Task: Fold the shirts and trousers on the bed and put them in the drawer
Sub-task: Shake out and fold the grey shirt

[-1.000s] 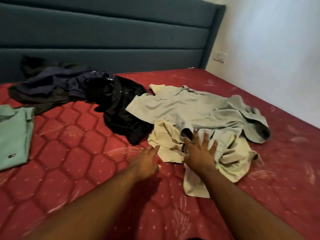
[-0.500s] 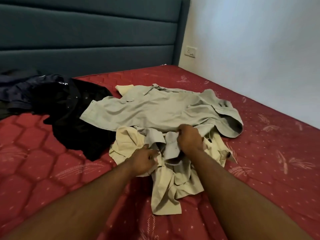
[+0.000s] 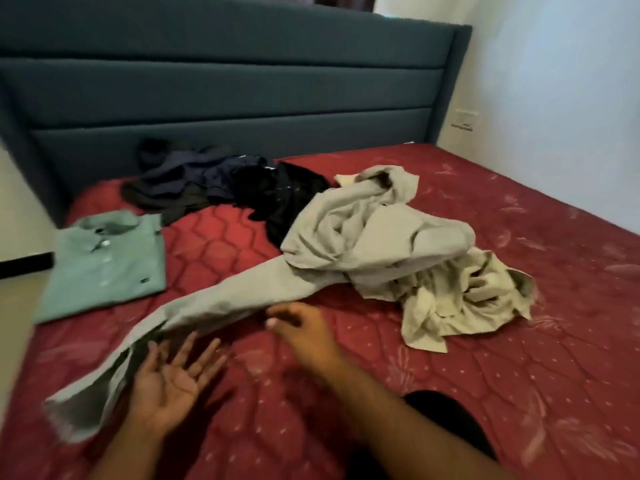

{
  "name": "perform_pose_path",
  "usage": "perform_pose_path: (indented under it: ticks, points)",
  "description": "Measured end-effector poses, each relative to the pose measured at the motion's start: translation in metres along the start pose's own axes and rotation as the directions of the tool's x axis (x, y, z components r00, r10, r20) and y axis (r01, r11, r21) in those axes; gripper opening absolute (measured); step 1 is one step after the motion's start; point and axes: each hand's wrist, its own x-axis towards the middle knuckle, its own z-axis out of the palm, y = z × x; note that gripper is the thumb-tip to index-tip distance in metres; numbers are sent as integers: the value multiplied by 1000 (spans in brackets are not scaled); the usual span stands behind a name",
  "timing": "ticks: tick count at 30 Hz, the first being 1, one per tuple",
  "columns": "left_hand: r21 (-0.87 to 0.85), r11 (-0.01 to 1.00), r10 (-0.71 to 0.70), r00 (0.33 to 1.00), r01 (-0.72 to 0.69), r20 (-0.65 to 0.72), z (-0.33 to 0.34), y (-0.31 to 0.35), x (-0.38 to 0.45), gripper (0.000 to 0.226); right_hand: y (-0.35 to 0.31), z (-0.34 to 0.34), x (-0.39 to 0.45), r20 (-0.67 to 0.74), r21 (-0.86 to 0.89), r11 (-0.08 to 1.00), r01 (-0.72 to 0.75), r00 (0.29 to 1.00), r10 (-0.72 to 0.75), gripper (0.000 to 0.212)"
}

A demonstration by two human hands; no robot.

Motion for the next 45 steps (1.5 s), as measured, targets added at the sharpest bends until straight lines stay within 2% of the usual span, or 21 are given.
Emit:
perform_pose_path:
  ticks: [2,5,8,10,12,14,16,20,22,24,25,27,28,30,32,33,35,37,39,42,45]
  points:
    - [258,955,242,892,-149,-381,-18,40,-26,30,4,-23,0,-102,-331,941,65,989,-104,24]
    - [385,914,299,851,-125,-433,-28,61,-35,44,1,-54,34,-79,-679,733,-42,997,-16,41]
    - [626,779,324,865,-15,-383,-16,53,-29,46,-10,-96,54,-38,-958,277,-69,992,117,56]
    - [791,610,339,889,41,-308,-15,48,-15,52,-9,-105,60,-42,-995,74,-60,975,220,62]
    - [906,419,352,910,56,-219,-8,42,2,60,3,-102,61,14,-1000,22,7,944,328,73]
    - [944,321,333,925,72,-184,-4,36,20,62,26,-104,66,55,-994,108,14,920,388,73]
    - [937,344,289,942,65,-171,-2,30,35,61,49,-108,74,68,-992,129,15,908,414,61]
    - [897,431,214,954,101,-211,-11,19,51,56,74,-105,71,-36,-999,-41,-23,933,359,31]
    - [893,438,194,959,104,-206,-26,14,58,57,82,-104,65,-145,-989,-18,-148,934,328,30]
    - [895,435,221,952,96,-210,-37,9,54,52,78,-90,57,-246,-945,132,-299,917,313,31]
    - [889,449,240,946,89,-216,-38,6,52,44,72,-70,48,-187,-913,293,-283,931,314,33]
    - [842,533,240,939,84,-246,-36,6,45,26,57,-3,15,229,-713,700,-44,929,292,28]
    - [813,573,218,938,100,-269,-34,8,40,26,44,37,-10,459,-535,844,36,851,255,21]
    - [799,573,127,944,182,-306,-36,20,26,35,25,100,-54,773,-341,932,120,600,206,14]
    - [891,396,79,959,221,-273,-40,32,5,33,16,124,-75,900,-260,948,183,403,169,23]
    - [912,340,71,960,231,-270,-43,36,-5,31,17,121,-75,908,-278,948,157,365,206,35]
    - [905,343,31,960,253,-280,-50,37,-24,28,21,100,-63,848,-354,922,157,470,245,42]
    - [919,309,-12,967,245,-254,-49,30,-37,25,24,73,-47,667,-409,896,171,726,166,21]
    - [951,234,31,976,203,-216,-45,19,-44,20,33,43,-28,337,-460,884,79,937,91,13]
    - [990,130,279,957,46,-81,-30,12,-63,21,50,-14,-7,67,-746,664,-57,985,159,37]
    - [999,23,687,726,23,-32,-37,44,-107,16,73,-46,-11,44,-971,235,-52,923,383,66]
